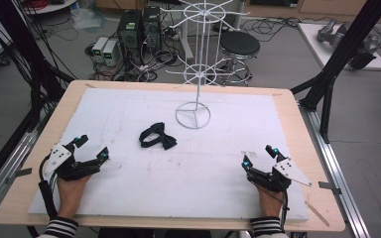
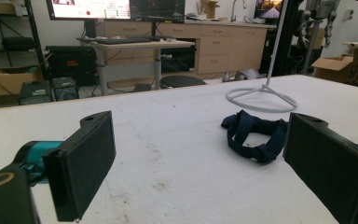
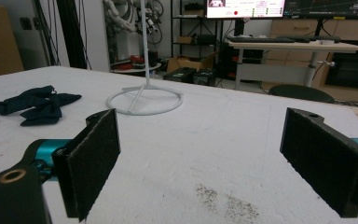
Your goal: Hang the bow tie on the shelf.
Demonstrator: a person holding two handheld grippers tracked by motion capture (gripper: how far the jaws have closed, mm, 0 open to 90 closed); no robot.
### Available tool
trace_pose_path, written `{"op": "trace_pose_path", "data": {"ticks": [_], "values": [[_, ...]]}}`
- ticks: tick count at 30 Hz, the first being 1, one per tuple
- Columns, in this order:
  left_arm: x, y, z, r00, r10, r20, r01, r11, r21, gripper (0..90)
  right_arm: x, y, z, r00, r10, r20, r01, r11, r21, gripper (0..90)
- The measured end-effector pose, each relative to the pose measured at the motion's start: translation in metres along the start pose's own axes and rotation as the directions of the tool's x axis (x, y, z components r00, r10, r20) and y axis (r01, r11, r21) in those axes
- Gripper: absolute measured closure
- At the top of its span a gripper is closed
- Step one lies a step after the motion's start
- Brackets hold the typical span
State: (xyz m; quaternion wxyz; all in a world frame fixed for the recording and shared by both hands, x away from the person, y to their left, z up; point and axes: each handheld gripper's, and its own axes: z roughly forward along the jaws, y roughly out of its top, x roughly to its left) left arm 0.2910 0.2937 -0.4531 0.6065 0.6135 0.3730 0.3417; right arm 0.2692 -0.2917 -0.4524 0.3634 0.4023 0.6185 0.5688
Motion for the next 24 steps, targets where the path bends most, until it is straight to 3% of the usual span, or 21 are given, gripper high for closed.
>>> {"op": "trace_pose_path", "data": {"ticks": [19, 24], "values": [[0.0016, 0.0011, 0.0019, 0.9998, -0.018, -0.005, 0.018, 0.9996, 0.02, 9.7, 0.0, -0.0002, -0.0004, 1.0, 0.001, 0.007, -0.001, 1.0, -0.004, 11.1], [0.0022, 0.0021, 0.0017, 0.9999, 0.003, -0.016, -0.002, 0.9994, 0.033, 9.6, 0.0001, -0.0002, -0.0004, 1.0, 0.0, 0.009, 0.0, 1.0, -0.005, 11.1]]}}
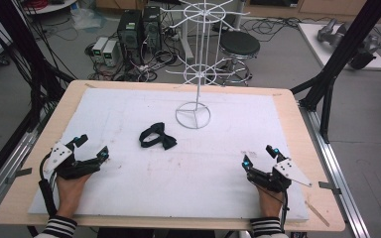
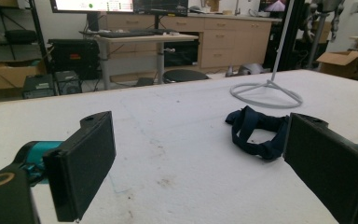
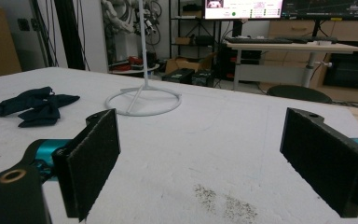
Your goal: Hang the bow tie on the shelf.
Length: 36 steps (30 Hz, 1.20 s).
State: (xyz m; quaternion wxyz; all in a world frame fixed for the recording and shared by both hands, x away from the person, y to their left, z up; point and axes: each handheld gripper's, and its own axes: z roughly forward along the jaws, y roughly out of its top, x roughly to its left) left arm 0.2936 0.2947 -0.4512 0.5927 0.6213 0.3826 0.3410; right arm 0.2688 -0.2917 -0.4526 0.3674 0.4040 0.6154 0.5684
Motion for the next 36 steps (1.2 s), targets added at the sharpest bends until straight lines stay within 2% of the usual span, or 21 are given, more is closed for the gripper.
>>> {"op": "trace_pose_path", "data": {"ticks": [5, 9, 17, 21, 24, 26, 27, 29, 30, 32, 36], "values": [[0.0, 0.005, 0.003, 0.9999, 0.008, 0.011, -0.008, 0.9999, 0.014, 9.7, 0.0, 0.0, 0.0, 1.0, 0.004, -0.001, -0.004, 1.0, 0.0, 11.1], [0.0, 0.014, 0.009, 0.9993, 0.002, 0.037, -0.003, 0.9997, 0.025, 9.7, 0.001, 0.0, 0.0, 1.0, 0.003, 0.0, -0.003, 1.0, 0.001, 11.1], [0.003, 0.036, 0.033, 0.9938, -0.012, 0.11, 0.002, 0.996, 0.089, 9.8, 0.0, 0.0, -0.001, 0.9999, 0.01, 0.001, -0.01, 1.0, -0.002, 11.1], [0.004, 0.042, 0.044, 0.9911, -0.017, 0.132, 0.001, 0.9928, 0.119, 10.3, 0.0, 0.0, -0.001, 0.9999, 0.012, 0.001, -0.012, 1.0, -0.003, 11.1], [0.003, 0.047, 0.057, 0.9884, -0.016, 0.151, -0.008, 0.9871, 0.16, 10.3, 0.0, 0.0, -0.001, 0.9999, 0.012, 0.001, -0.012, 1.0, -0.003, 11.1], [0.002, 0.047, 0.06, 0.9878, -0.013, 0.155, -0.012, 0.9865, 0.163, 11.0, 0.0, 0.0, -0.001, 0.9999, 0.012, 0.0, -0.012, 1.0, -0.003, 11.1], [0.001, 0.048, 0.066, 0.9855, -0.01, 0.17, -0.022, 0.9829, 0.183, 11.4, 0.0, 0.0, -0.001, 0.9999, 0.013, 0.001, -0.013, 1.0, -0.002, 11.1], [0.0, 0.049, 0.069, 0.9845, -0.006, 0.175, -0.028, 0.9813, 0.19, 11.4, 0.0, 0.0, -0.001, 0.9999, 0.013, 0.001, -0.013, 1.0, -0.002, 11.1], [-0.002, 0.05, 0.076, 0.9813, 0.003, 0.192, -0.043, 0.9777, 0.205, 11.5, 0.0, 0.0, -0.001, 0.9999, 0.012, 0.001, -0.012, 1.0, -0.002, 11.1], [-0.005, 0.052, 0.082, 0.9788, 0.005, 0.205, -0.051, 0.974, 0.221, 12.2, 0.0, 0.0, -0.001, 0.9999, 0.013, 0.001, -0.013, 1.0, -0.002, 11.1], [-0.009, 0.054, 0.094, 0.9718, 0.014, 0.235, -0.078, 0.9612, 0.265, 13.9, 0.0, 0.0, -0.001, 0.9999, 0.012, 0.001, -0.012, 1.0, -0.003, 11.1]]}}
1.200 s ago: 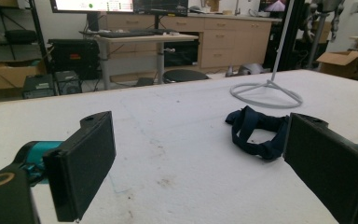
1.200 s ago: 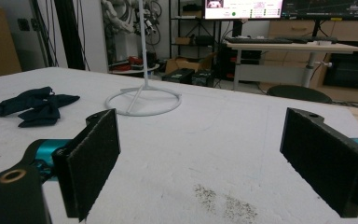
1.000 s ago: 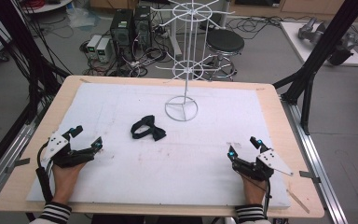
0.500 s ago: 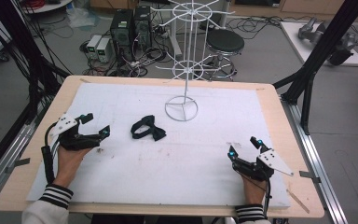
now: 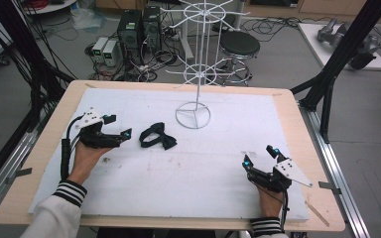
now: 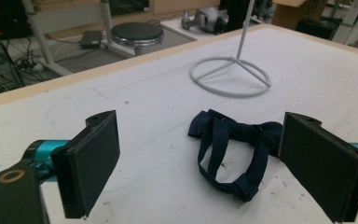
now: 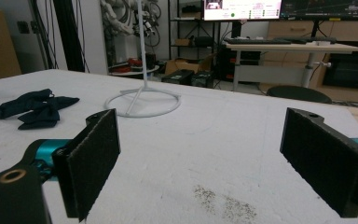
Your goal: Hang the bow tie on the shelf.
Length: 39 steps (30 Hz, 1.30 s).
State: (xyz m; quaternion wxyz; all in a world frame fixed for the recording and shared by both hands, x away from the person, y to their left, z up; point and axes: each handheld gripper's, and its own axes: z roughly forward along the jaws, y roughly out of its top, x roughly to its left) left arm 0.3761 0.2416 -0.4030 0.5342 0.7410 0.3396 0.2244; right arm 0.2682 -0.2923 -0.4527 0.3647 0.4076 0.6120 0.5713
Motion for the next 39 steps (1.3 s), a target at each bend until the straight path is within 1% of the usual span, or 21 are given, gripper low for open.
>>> {"op": "trace_pose_path", "data": {"ticks": [4, 10, 14, 16, 17, 18, 19, 20, 21, 22, 23, 24, 25, 26, 29, 30, 31, 33, 34, 37, 39], "values": [[0.002, 0.006, 0.01, 0.9999, 0.006, 0.014, -0.007, 0.999, 0.045, 14.5, 0.0, 0.0, 0.0, 1.0, -0.001, 0.0, 0.001, 1.0, 0.0, 11.1], [0.007, 0.012, 0.022, 0.999, 0.014, 0.041, -0.019, 0.9927, 0.119, 16.2, 0.0, 0.0, 0.0, 1.0, 0.0, 0.0, 0.0, 1.0, -0.001, 11.1], [0.007, 0.016, 0.035, 0.9976, 0.006, 0.069, -0.018, 0.9848, 0.173, 18.3, 0.0, 0.0, 0.0, 1.0, -0.002, 0.0, 0.002, 1.0, -0.005, 11.1], [0.006, 0.018, 0.041, 0.9968, 0.02, 0.078, -0.037, 0.976, 0.215, 18.5, 0.0, 0.0, 0.0, 1.0, 0.001, 0.002, -0.001, 1.0, -0.005, 11.1], [0.006, 0.018, 0.041, 0.9968, 0.02, 0.078, -0.037, 0.976, 0.215, 18.5, 0.0, 0.0, 0.0, 1.0, -0.004, 0.003, 0.004, 1.0, -0.008, 11.1], [0.006, 0.019, 0.044, 0.996, 0.021, 0.086, -0.041, 0.9716, 0.233, 18.5, 0.0, 0.0, 0.0, 1.0, -0.003, 0.003, 0.003, 1.0, -0.008, 11.1], [0.005, 0.02, 0.05, 0.9953, 0.021, 0.095, -0.047, 0.9588, 0.28, 18.5, 0.0, 0.0, -0.001, 1.0, 0.003, 0.002, -0.003, 1.0, -0.004, 11.1], [0.005, 0.02, 0.05, 0.9953, 0.021, 0.095, -0.047, 0.9588, 0.28, 18.5, 0.0, 0.0, 0.0, 1.0, -0.005, 0.003, 0.005, 1.0, -0.008, 11.1], [0.005, 0.022, 0.056, 0.9951, 0.018, 0.097, -0.047, 0.95, 0.309, 18.6, 0.0, 0.0, 0.0, 1.0, -0.007, 0.003, 0.007, 1.0, -0.009, 11.1], [0.005, 0.023, 0.058, 0.9949, 0.019, 0.099, -0.05, 0.9461, 0.32, 18.6, 0.0, 0.0, -0.001, 1.0, 0.001, 0.002, -0.001, 1.0, -0.004, 11.1], [0.005, 0.023, 0.058, 0.9949, 0.019, 0.099, -0.05, 0.9461, 0.32, 18.7, 0.0, 0.0, -0.001, 1.0, 0.001, 0.002, -0.001, 1.0, -0.004, 11.1], [0.003, 0.025, 0.063, 0.9938, 0.024, 0.109, -0.061, 0.9352, 0.349, 18.9, 0.0, 0.0, 0.0, 1.0, -0.005, 0.003, 0.005, 1.0, -0.009, 11.1], [0.002, 0.026, 0.066, 0.9935, 0.026, 0.11, -0.065, 0.9288, 0.365, 19.0, 0.0, 0.0, 0.0, 1.0, -0.007, 0.004, 0.007, 1.0, -0.009, 11.1], [0.002, 0.026, 0.066, 0.9935, 0.026, 0.11, -0.065, 0.9288, 0.365, 19.1, 0.0, 0.0, 0.0, 1.0, -0.007, 0.004, 0.007, 1.0, -0.009, 11.1], [-0.001, 0.029, 0.074, 0.9925, 0.026, 0.119, -0.072, 0.9115, 0.405, 19.1, 0.001, 0.0, -0.001, 1.0, 0.001, 0.002, -0.001, 1.0, -0.004, 11.1], [-0.001, 0.029, 0.074, 0.9925, 0.026, 0.119, -0.072, 0.9115, 0.405, 19.2, 0.0, 0.0, 0.0, 1.0, -0.008, 0.004, 0.008, 1.0, -0.009, 11.1], [-0.001, 0.029, 0.077, 0.9933, 0.021, 0.114, -0.067, 0.9053, 0.419, 19.3, 0.001, 0.0, -0.001, 1.0, 0.002, 0.002, -0.002, 1.0, -0.004, 11.1], [-0.001, 0.029, 0.079, 0.9938, 0.016, 0.11, -0.062, 0.9034, 0.424, 20.0, 0.0, 0.0, 0.0, 1.0, -0.002, 0.005, 0.002, 1.0, -0.009, 11.1], [0.0, 0.031, 0.08, 0.9941, 0.022, 0.106, -0.066, 0.8977, 0.436, 20.2, 0.0, 0.0, -0.001, 1.0, -0.002, 0.005, 0.002, 1.0, -0.008, 11.1], [0.002, 0.032, 0.083, 0.9945, 0.022, 0.102, -0.066, 0.8926, 0.446, 22.9, 0.0, 0.0, 0.0, 1.0, -0.005, 0.005, 0.005, 1.0, -0.01, 11.1], [0.002, 0.033, 0.085, 0.9948, 0.018, 0.1, -0.062, 0.8845, 0.462, 24.8, 0.0, 0.0, 0.0, 1.0, -0.004, 0.005, 0.004, 1.0, -0.01, 11.1]]}}
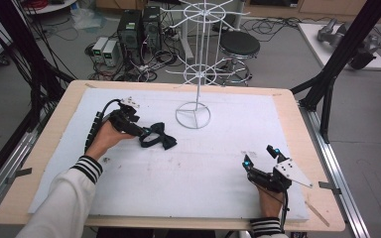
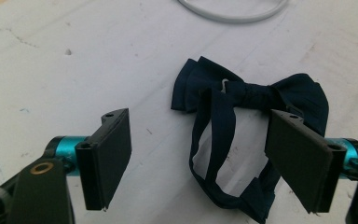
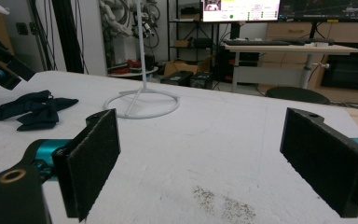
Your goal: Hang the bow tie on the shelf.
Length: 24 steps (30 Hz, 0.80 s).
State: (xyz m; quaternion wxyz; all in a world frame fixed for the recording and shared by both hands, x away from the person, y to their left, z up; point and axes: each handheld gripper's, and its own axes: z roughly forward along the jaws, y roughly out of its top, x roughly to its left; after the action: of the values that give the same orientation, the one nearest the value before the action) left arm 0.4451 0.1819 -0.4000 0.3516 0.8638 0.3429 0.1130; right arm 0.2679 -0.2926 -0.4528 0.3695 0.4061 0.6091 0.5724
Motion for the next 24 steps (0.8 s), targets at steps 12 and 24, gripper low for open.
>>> {"op": "trace_pose_path", "data": {"ticks": [12, 24], "values": [[-0.002, 0.007, 0.017, 0.9998, -0.004, -0.017, 0.005, 0.9944, 0.105, 35.1, 0.0, 0.0, 0.0, 1.0, 0.005, 0.002, -0.005, 1.0, 0.002, 11.1], [-0.003, 0.007, 0.028, 1.0, 0.002, -0.005, -0.001, 0.9869, 0.161, 49.6, 0.0, 0.0, -0.001, 1.0, 0.008, 0.001, -0.008, 1.0, -0.001, 11.1]]}}
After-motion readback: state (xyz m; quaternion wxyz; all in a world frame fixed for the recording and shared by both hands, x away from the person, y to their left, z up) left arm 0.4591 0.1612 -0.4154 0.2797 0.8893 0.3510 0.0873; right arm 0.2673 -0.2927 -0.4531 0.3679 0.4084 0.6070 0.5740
